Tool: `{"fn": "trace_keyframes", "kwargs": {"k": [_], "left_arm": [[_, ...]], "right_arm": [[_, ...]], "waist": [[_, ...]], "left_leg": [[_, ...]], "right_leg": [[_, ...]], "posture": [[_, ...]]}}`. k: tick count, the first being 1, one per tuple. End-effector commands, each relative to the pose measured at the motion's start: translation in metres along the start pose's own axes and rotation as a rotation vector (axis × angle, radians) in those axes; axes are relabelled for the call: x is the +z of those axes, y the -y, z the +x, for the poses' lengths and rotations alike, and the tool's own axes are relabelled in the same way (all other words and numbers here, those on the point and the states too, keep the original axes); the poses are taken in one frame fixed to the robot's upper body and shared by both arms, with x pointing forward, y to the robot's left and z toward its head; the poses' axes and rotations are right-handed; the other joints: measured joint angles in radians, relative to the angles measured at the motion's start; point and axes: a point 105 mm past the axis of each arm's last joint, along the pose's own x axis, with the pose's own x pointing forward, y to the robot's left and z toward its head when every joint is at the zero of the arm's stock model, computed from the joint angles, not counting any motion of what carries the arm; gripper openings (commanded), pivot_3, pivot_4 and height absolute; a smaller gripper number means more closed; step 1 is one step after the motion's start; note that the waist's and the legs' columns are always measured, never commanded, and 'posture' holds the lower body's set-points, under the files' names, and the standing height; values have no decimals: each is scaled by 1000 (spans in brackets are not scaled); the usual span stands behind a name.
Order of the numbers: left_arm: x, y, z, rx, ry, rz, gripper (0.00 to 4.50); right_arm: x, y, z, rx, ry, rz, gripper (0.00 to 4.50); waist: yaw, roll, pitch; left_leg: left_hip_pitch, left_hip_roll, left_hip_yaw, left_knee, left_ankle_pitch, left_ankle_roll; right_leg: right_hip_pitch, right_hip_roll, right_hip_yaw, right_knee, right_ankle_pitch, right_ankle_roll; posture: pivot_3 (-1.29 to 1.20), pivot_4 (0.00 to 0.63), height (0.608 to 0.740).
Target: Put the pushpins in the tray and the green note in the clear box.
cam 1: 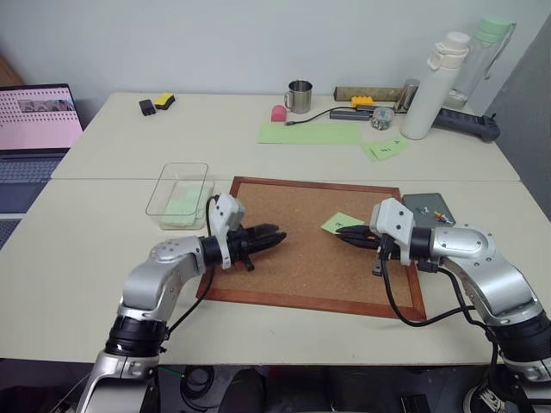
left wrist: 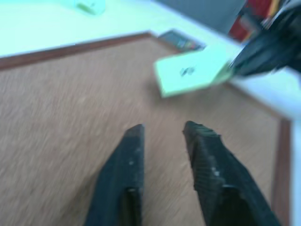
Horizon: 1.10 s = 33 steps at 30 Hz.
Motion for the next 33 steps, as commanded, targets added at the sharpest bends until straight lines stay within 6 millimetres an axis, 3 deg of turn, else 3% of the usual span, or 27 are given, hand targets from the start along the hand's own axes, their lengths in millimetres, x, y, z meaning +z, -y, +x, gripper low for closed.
{"fn": "trace_keyframes", "kwargs": {"k": [1, 9, 18, 22, 33], "left_arm": [[34, 8, 4, -50, 105, -25, 2373], [48, 11, 12, -56, 177, -134, 3793], [49, 35, 14, -178, 122, -93, 3793], [39, 42, 18, -212, 61, -25, 3793], [35, 39, 29, -227, 53, 32, 3793]], "right_arm": [[20, 10, -2, -5, 44, -115, 0], [35, 21, -4, -61, 97, -153, 0], [50, 30, -8, -104, 147, -146, 0], [60, 35, -8, -123, 180, -135, 0], [84, 28, -8, -117, 250, -108, 0]], "waist": [[0, -1, 1], [1, -4, 3], [1, -4, 3], [1, -4, 3], [1, -4, 3]], "left_leg": [[0, 0, 0, 0, 0, 0], [0, 0, -1, 0, 0, 0], [0, 0, -1, 0, 1, -2], [0, 0, -1, 0, 1, -2], [0, 0, -1, 0, 0, -1]], "right_leg": [[0, 0, 0, 0, 0, 0], [0, 0, 0, 0, 0, 0], [0, -1, 0, 0, 0, 0], [0, -1, 0, -1, 0, 0], [0, -1, 0, -1, 0, 0]], "posture": [[0, 150, 740], [0, 150, 740], [0, 150, 740], [0, 150, 740], [0, 150, 740]]}}
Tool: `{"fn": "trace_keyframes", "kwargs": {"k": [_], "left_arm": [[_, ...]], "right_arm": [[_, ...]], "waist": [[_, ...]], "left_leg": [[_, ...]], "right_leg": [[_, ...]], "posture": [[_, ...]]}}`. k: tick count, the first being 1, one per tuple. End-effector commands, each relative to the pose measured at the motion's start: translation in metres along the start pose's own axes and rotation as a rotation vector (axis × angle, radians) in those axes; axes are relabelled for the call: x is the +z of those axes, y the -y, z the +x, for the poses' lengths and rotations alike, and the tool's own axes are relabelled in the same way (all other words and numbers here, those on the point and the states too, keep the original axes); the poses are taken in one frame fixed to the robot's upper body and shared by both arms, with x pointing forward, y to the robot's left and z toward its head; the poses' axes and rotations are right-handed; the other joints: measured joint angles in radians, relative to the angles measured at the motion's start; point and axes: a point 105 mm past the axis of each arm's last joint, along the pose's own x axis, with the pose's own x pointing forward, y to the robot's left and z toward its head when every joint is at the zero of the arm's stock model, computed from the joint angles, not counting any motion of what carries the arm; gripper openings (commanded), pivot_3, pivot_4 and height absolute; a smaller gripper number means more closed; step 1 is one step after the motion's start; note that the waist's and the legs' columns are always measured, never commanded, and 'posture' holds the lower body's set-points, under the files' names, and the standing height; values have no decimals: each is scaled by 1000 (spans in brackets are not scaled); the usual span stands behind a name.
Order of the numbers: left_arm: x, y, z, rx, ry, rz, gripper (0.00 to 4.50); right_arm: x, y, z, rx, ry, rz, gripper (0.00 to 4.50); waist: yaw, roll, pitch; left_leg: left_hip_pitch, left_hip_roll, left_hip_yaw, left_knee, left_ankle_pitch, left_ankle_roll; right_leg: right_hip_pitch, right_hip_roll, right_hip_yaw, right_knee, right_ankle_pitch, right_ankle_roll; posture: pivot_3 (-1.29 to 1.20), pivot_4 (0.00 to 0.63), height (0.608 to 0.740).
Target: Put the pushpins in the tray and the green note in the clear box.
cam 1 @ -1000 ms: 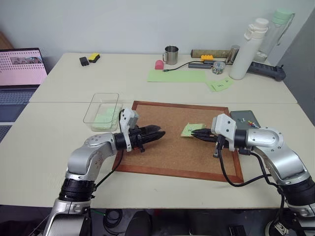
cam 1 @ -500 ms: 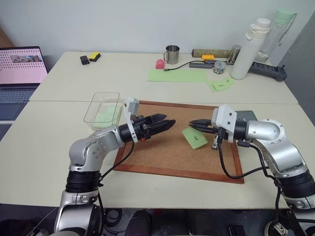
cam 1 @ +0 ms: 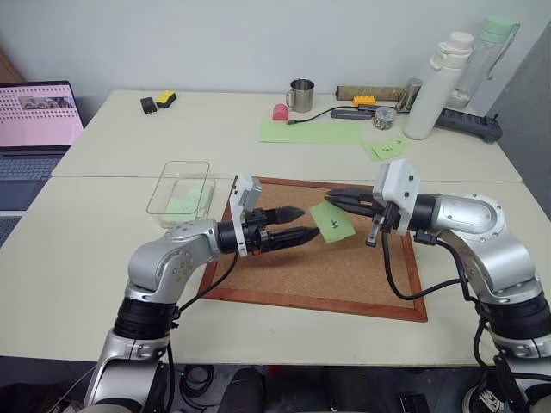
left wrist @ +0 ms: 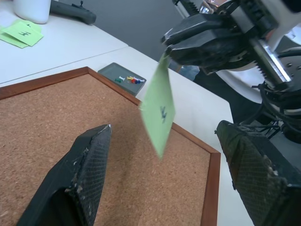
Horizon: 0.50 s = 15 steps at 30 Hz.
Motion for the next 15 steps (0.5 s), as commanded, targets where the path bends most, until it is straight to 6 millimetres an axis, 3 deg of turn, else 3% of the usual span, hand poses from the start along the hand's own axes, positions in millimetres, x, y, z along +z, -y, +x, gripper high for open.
{"fn": "trace_keyframes", "kwargs": {"k": [1, 11, 15], "left_arm": [[7, 6, 5, -42, 16, 52, 3793], [16, 9, 18, -69, 69, 71, 3793], [25, 5, 18, -62, 113, 59, 3127]], "right_arm": [[23, 3, -3, -22, 61, -40, 0], [35, -6, 7, -14, 107, -15, 0], [32, -7, 7, -21, 99, -4, 0]], "waist": [[0, 0, 0], [0, 0, 0], [0, 0, 0]], "left_leg": [[0, 0, 0, 0, 0, 0], [0, 0, 0, 0, 0, 0], [0, 0, 0, 0, 0, 0]], "right_leg": [[0, 0, 0, 0, 0, 0], [0, 0, 0, 0, 0, 0], [0, 0, 0, 0, 0, 0]], "posture": [[0, 150, 740], [0, 150, 740], [0, 150, 740]]}}
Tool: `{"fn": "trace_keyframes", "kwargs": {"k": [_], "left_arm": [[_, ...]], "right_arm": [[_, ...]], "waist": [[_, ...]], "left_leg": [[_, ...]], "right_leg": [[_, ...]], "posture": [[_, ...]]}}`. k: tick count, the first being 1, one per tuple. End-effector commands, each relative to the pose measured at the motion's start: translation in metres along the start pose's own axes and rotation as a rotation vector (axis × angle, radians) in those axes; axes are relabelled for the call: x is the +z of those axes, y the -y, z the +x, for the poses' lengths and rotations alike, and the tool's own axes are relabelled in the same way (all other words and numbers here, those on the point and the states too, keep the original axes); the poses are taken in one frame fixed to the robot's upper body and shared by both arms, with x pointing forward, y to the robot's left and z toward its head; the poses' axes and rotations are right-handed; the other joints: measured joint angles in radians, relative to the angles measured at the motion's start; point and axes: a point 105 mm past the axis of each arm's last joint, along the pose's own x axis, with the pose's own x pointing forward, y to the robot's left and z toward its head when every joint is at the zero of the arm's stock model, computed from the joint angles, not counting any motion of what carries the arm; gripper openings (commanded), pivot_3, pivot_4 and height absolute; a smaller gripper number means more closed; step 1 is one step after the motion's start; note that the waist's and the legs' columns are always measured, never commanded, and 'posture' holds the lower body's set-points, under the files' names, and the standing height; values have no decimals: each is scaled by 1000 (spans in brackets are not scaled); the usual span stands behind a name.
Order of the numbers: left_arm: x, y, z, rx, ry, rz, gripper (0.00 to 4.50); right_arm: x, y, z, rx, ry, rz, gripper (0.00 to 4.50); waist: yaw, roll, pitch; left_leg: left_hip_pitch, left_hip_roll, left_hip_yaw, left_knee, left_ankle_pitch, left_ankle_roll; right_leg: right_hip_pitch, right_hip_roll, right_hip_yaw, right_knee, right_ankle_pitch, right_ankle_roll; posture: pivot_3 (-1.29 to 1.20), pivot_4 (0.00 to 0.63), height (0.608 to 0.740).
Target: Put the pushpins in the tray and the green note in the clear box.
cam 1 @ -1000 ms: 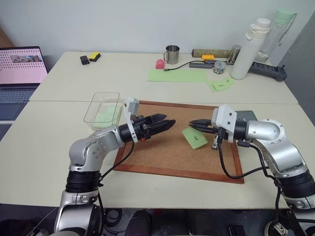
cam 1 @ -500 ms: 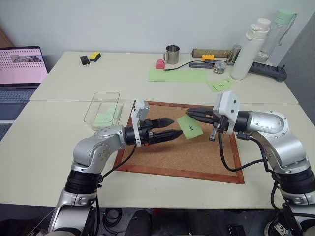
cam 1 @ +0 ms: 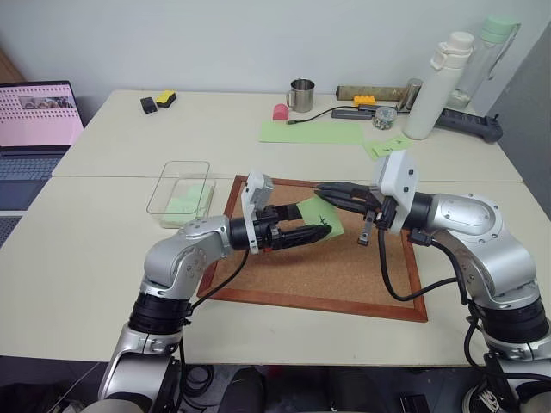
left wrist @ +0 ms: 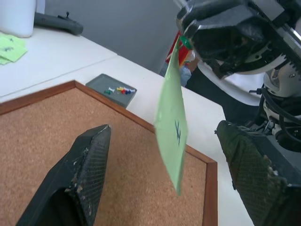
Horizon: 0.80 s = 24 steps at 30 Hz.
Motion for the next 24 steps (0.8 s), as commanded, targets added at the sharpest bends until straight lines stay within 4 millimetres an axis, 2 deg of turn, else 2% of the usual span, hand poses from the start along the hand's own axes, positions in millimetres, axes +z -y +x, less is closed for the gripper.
{"fn": "trace_keyframes", "kwargs": {"k": [1, 3, 10, 16, 19, 24], "left_arm": [[16, 1, -1, -17, 45, 33, 2891], [16, 4, -1, -30, 37, 33, 2588], [16, 6, 1, -41, 45, 31, 1104], [16, 5, 0, -36, 47, 30, 66], [14, 3, 0, -27, 43, 21, 66], [10, -16, -2, 73, 49, 3, 66]], "right_arm": [[12, -3, 0, 1, 34, -29, 0], [12, -3, 0, -1, 33, -28, 0], [8, -1, 0, -14, 26, -19, 0], [7, -1, 0, -18, 26, -16, 0], [8, -1, 1, -21, 29, -15, 0], [8, -1, 1, -25, 28, -15, 0]], "waist": [[0, 0, 0], [-1, 0, 0], [0, 0, 0], [-1, 0, 0], [0, 0, 0], [0, 0, 0]], "left_leg": [[0, 0, 0, 0, 0, 0], [0, 0, 0, 0, 0, 0], [0, 0, 0, 0, 0, 0], [0, 0, 0, 0, 0, 0], [0, 0, 0, 0, 0, 0], [0, 0, 0, 0, 0, 0]], "right_leg": [[0, 0, 0, 0, 0, 0], [0, 0, 0, 0, 0, 0], [0, 0, 0, 0, 0, 0], [0, 0, 0, 0, 0, 0], [0, 0, 0, 0, 0, 0], [0, 0, 0, 0, 0, 0]], "posture": [[0, 150, 740], [0, 150, 740], [0, 150, 740], [0, 150, 740], [0, 150, 740], [0, 150, 740]]}}
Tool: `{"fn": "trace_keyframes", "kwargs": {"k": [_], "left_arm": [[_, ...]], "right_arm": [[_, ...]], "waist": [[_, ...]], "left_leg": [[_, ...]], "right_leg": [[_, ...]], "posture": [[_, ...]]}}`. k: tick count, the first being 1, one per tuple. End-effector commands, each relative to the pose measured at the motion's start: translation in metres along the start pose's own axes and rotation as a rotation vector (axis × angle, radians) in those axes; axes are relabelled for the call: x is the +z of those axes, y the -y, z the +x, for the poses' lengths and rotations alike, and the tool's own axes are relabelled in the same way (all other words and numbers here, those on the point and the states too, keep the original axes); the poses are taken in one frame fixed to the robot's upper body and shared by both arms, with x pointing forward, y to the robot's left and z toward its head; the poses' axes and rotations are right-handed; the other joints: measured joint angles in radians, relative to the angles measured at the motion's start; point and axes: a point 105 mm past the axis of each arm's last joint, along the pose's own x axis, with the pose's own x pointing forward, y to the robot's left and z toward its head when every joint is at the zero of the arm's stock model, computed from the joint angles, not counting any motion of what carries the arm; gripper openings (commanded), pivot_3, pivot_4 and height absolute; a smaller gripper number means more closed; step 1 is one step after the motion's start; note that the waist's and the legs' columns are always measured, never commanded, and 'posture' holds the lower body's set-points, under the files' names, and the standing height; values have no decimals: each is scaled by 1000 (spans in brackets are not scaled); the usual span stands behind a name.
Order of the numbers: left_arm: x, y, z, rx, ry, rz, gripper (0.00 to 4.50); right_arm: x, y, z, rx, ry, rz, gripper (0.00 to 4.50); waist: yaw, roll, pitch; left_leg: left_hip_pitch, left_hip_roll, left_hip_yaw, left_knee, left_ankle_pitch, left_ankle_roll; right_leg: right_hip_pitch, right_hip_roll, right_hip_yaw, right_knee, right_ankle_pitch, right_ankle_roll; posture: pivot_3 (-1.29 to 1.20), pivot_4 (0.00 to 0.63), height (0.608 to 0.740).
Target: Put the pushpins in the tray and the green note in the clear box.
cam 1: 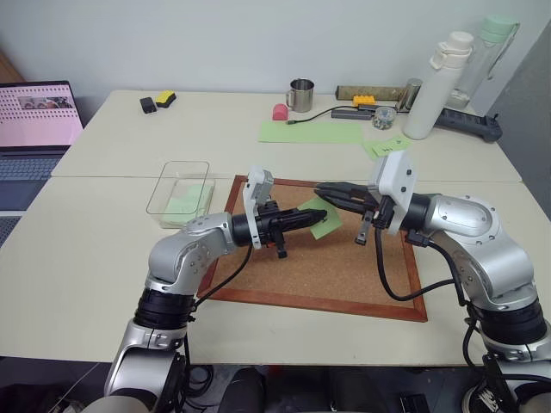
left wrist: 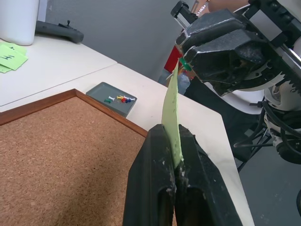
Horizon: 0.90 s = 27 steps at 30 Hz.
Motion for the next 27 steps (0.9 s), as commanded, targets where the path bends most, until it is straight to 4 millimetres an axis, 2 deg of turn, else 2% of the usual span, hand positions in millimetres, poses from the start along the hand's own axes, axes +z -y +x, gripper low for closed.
{"fn": "trace_keyframes", "kwargs": {"k": [1, 6, 10, 13, 15, 18, 22, 27], "left_arm": [[10, -13, -3, 75, 45, 17, 66], [6, -18, -2, 106, 42, 6, 66], [9, -11, 3, 75, 44, 51, 66], [14, 3, 10, 7, 0, 187, 66], [16, 14, 18, -47, -54, 339, 66], [12, 25, 26, -114, -114, 492, 66], [10, 36, 46, -177, -122, 610, 66], [7, 33, 54, -155, -112, 641, 66]], "right_arm": [[10, -1, -1, -8, 29, -29, 0], [11, 1, -7, -40, 21, -35, 0], [-1, 14, -22, -161, -22, 15, 0], [-34, 50, -56, -425, -110, 130, 0], [-66, 74, -89, -607, -204, 221, 0], [-98, 85, -120, -730, -291, 316, 0], [-138, 90, -137, -763, -364, 464, 0], [-163, 99, -140, -803, -369, 586, 0]], "waist": [[0, 0, 0], [0, 0, 0], [2, 0, 0], [5, 0, 0], [6, 0, 0], [6, 0, 0], [1, 0, 0], [-6, 1, 0]], "left_leg": [[0, 0, 0, 0, 0, 0], [0, 0, 0, 0, 0, 0], [0, 0, 0, 0, 0, 0], [-1, 0, 0, 0, 0, 0], [-1, -1, 0, 0, 0, 0], [0, -1, 2, 0, 0, 0], [0, -1, 3, -1, 0, 0], [1, -1, 5, 0, 0, 0]], "right_leg": [[0, 0, 0, 0, 0, 0], [0, 0, 0, 0, 0, 0], [0, 0, 0, 0, 0, 0], [0, 0, 0, 0, 0, 0], [0, -1, 0, 0, 0, 0], [0, -1, 2, 0, 0, 0], [0, -1, 3, -1, 0, 0], [0, 0, 4, 0, 0, 0]], "posture": [[0, 150, 740], [0, 150, 740], [0, 150, 740], [0, 150, 740], [0, 150, 740], [0, 150, 740], [0, 150, 740], [0, 150, 740]]}}
